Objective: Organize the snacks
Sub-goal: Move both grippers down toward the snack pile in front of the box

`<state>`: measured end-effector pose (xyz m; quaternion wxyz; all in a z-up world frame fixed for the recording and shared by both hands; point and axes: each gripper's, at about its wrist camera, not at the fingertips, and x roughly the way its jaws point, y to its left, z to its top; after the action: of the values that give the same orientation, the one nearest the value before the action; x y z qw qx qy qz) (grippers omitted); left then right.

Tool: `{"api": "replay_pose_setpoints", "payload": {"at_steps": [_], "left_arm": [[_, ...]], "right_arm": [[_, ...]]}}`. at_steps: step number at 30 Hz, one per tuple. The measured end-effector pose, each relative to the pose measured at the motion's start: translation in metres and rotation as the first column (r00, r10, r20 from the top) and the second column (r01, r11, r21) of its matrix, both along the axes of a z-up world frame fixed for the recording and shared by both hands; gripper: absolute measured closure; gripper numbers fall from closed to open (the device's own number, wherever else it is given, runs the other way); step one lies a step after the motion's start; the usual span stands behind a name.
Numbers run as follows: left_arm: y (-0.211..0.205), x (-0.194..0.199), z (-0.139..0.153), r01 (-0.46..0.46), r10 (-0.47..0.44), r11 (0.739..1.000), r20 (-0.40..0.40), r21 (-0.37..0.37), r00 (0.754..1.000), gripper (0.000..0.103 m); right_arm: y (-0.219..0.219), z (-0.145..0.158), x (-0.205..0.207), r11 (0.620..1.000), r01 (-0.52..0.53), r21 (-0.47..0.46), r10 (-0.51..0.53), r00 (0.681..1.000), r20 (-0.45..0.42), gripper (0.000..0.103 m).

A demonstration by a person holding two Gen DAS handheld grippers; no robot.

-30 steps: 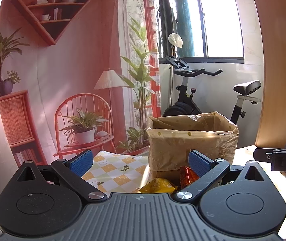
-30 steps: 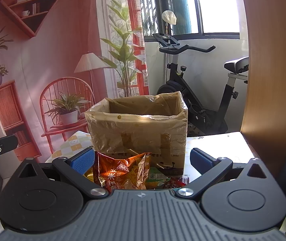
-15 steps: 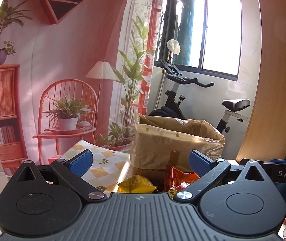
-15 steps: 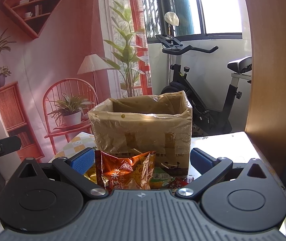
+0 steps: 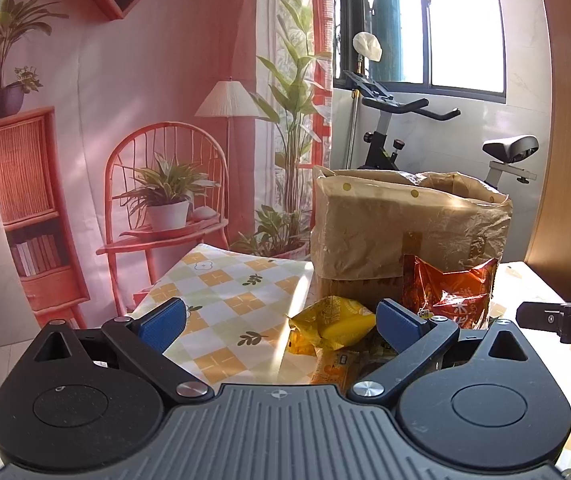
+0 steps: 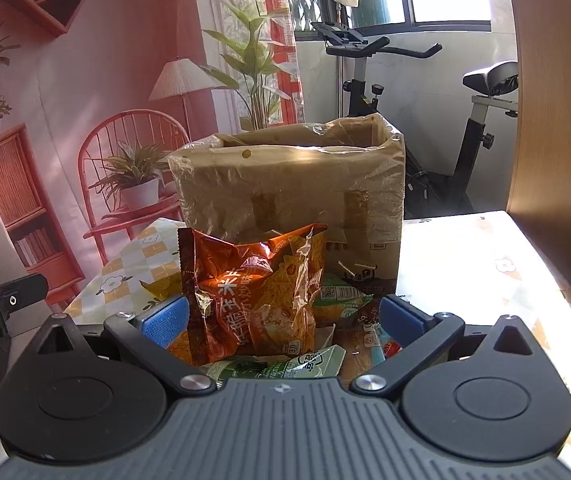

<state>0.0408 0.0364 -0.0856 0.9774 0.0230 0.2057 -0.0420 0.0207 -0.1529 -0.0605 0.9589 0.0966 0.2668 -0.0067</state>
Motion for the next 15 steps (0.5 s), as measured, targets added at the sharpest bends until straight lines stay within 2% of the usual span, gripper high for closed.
{"api": "replay_pose_setpoints", "payload": {"at_steps": [2,6,11,15], "left_arm": [[0.004,0.005,-0.008,-0.014,0.014,1.0,-0.01,-0.001,1.0,0.001],[0.009,0.012,-0.024,-0.019,0.019,1.0,-0.053,0.004,0.998,0.001],[0.013,0.015,-0.033,-0.017,0.018,1.0,-0.069,0.011,0.997,0.002],[0.011,0.018,-0.036,-0.005,0.006,1.0,-0.076,0.013,0.997,0.003]], "right_arm": [[-0.002,-0.009,0.002,1.0,-0.003,0.004,0.003,1.0,-0.006,0.0],[0.005,-0.026,0.007,0.997,-0.013,-0.072,0.01,0.999,-0.033,0.0],[0.005,-0.042,0.01,0.999,-0.032,-0.04,0.03,0.998,-0.049,0.001],[0.004,-0.044,0.008,0.998,-0.025,-0.064,0.023,0.999,-0.033,0.001]]}}
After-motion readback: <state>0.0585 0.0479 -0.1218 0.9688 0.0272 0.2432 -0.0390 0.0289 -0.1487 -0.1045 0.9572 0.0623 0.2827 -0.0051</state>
